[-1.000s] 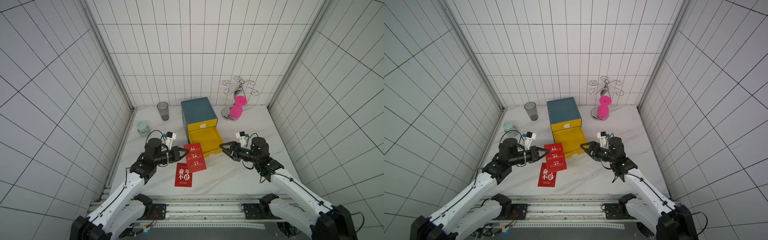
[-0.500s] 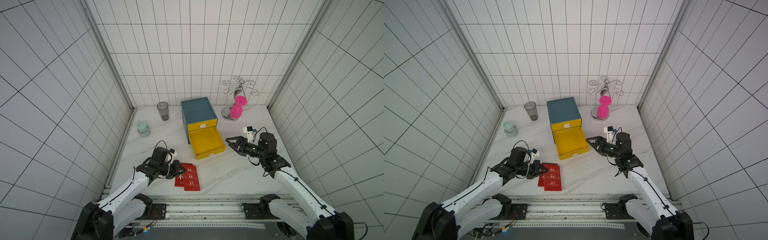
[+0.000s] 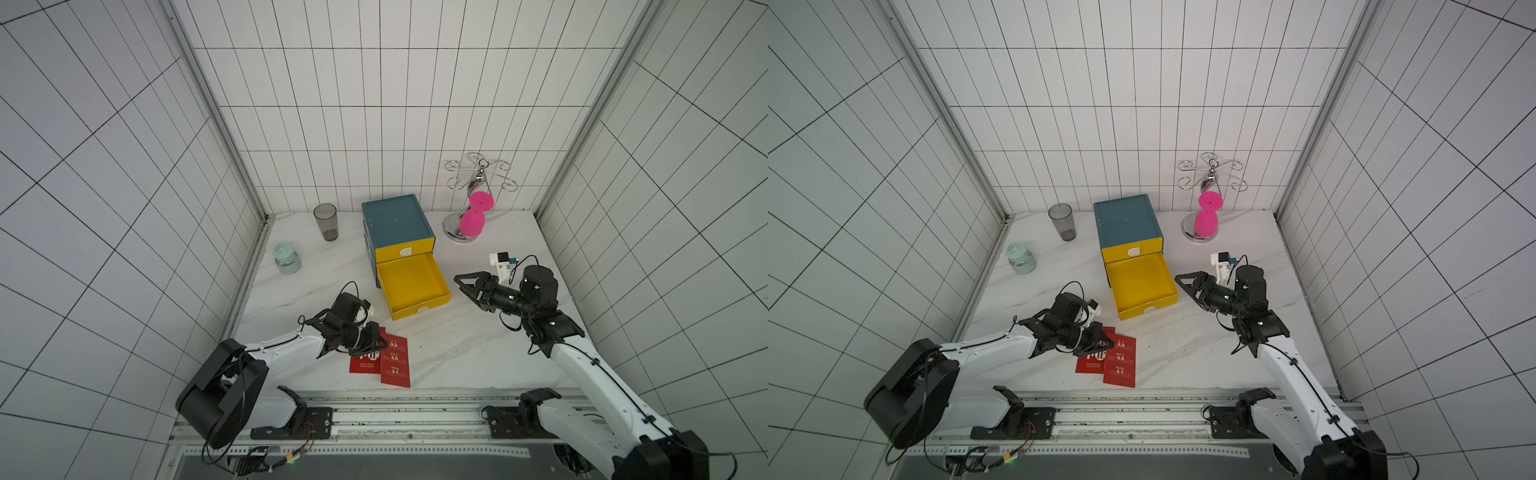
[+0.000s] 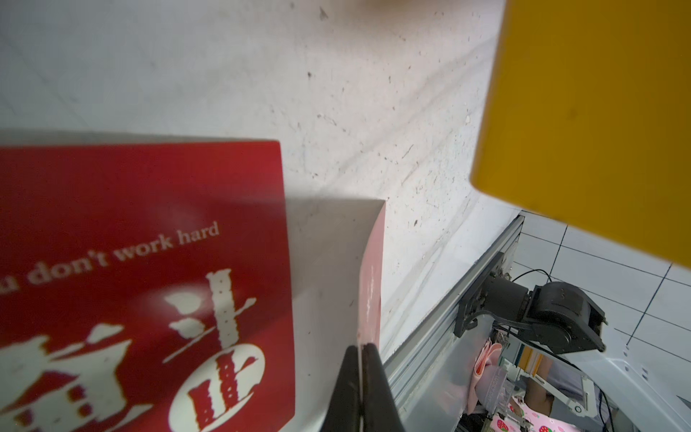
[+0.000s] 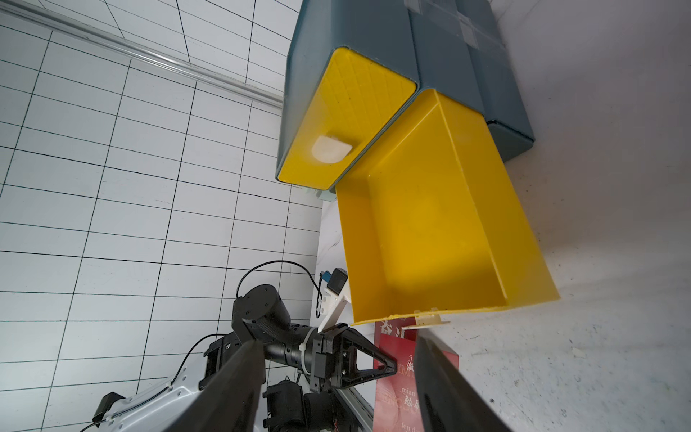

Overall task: Take the postcards out of the drawer
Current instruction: Place the postcard at the center of the board.

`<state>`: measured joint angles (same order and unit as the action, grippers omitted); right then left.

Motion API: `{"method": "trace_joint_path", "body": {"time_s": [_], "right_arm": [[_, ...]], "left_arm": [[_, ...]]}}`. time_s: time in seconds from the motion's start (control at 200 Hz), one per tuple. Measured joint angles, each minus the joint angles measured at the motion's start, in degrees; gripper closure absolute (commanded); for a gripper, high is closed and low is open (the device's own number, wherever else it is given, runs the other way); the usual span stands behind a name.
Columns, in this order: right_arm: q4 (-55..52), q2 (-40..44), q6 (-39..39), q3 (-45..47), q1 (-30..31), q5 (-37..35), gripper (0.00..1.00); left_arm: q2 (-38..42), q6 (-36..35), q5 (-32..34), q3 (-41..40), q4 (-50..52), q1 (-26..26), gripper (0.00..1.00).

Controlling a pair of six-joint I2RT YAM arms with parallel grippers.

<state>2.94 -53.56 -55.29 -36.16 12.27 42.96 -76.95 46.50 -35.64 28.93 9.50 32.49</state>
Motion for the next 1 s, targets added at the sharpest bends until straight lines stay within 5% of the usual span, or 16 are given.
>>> {"method": "trace_joint_path", "body": {"time_s": [0.305, 0.56, 1.0], "right_arm": [[-0.1, 0.1, 0.0, 0.4, -0.3, 0.3, 0.33], [-0.3, 1.0, 0.0, 0.4, -0.8, 0.5, 0.33], [-1.1, 1.6, 0.0, 0.4, -1.0, 0.5, 0.33]], "left_arm": [[-6.0, 0.5, 1.1, 2.1, -4.6, 0.0, 0.9], [-7.7, -0.8, 1.1, 3.5, -4.8, 0.0, 0.72], [-7.8, -1.1, 1.4, 4.0, -3.0, 0.5, 0.62]]}}
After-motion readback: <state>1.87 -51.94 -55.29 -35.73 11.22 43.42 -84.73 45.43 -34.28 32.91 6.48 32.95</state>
